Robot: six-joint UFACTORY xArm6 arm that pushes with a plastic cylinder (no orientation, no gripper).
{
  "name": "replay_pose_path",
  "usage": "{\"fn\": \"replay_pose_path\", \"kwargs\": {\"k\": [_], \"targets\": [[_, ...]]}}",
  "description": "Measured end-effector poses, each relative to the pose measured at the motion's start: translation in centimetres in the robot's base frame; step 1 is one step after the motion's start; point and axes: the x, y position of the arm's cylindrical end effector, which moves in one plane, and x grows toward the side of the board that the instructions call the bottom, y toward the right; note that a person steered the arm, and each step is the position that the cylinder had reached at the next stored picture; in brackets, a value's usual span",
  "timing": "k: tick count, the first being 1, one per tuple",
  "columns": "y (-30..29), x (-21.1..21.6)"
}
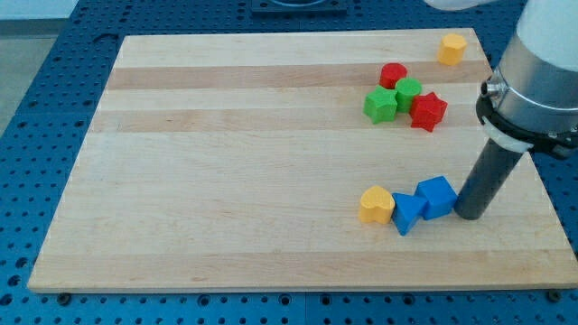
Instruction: Push the yellow hexagon towards the center right of the board
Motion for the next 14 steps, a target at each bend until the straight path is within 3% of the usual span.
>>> {"fn": "replay_pose_path", "kwargs": {"k": [1, 2, 4, 7, 8, 10, 12, 14], "targets": [[0.4, 0.0], [4.9, -3.5], [5.8, -19.5], [6.0, -24.4], [9.5, -25.1], [11.5, -34.4], [11.3, -34.7], [5.5, -32.9]]}}
